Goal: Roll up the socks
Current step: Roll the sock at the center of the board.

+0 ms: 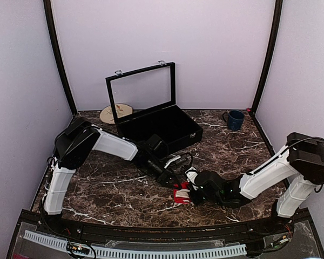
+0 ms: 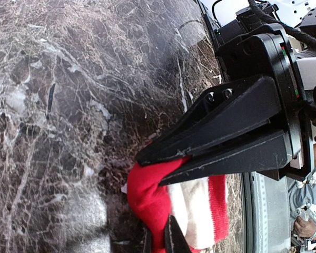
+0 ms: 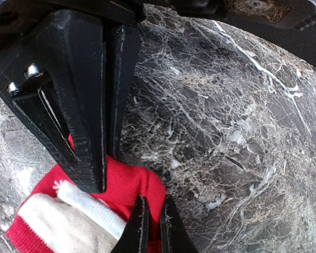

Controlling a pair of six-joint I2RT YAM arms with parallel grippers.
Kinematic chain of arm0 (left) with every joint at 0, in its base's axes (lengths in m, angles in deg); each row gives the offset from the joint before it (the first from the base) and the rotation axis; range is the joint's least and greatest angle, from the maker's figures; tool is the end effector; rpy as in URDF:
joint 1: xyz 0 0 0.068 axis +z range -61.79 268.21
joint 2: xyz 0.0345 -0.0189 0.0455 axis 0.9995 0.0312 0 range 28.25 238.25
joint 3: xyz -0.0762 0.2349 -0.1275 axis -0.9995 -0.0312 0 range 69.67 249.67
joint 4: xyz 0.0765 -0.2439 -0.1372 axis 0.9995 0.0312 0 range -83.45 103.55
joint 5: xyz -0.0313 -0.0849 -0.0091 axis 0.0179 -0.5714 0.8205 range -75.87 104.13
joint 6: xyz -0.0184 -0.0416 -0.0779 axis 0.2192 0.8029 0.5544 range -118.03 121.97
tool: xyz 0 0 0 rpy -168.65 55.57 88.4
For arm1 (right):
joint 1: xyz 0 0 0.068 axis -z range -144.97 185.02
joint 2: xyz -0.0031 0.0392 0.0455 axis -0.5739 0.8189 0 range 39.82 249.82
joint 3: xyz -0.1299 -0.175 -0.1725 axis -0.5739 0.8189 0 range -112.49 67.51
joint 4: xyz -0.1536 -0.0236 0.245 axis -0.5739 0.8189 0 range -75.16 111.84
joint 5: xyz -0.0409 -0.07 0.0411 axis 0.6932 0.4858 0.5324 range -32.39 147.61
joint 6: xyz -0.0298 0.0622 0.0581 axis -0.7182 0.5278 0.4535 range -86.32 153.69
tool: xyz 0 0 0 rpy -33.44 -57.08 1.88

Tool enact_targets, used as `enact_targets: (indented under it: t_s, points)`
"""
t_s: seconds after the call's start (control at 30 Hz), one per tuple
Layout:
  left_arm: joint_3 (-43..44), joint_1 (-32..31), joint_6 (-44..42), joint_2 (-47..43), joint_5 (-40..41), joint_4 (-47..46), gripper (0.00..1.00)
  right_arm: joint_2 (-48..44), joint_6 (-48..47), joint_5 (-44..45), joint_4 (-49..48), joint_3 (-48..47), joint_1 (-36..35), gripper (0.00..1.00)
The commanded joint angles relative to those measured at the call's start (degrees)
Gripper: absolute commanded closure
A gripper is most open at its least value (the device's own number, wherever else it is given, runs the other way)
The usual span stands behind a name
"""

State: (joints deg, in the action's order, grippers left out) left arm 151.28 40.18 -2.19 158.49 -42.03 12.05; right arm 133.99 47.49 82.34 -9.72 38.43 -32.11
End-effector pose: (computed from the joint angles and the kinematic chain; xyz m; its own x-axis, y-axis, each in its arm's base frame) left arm 0.2782 -0.4095 0.0557 -0.4867 0.6016 -0.6334 0.7769 -0.0334 -0.6287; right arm 0.1560 0.2834 0.0619 -0.4155 -0.4274 -0.8030 -0.6324 0.7702 -0.0827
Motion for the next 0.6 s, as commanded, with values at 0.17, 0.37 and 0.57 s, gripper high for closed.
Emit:
enact_targets:
  t_s: [0.17, 0.37, 0.57]
  points:
    - [-0.1, 0.9, -1.8, 1.7, 2.8, 3.3, 1.00, -0.6, 2.2, -4.5, 6.2, -2.1, 0.2, 1.00]
    - [1.8, 2.3, -4.4, 0.9, 3.3, 6.5, 1.00, -1.0, 2.2, -6.6, 12.7, -4.2, 1.0, 0.82]
    - [2.4, 2.4, -6.2, 0.0, 4.2, 7.4, 1.00, -0.6, 3.3, -9.3, 19.6, -8.4, 2.8, 0.69]
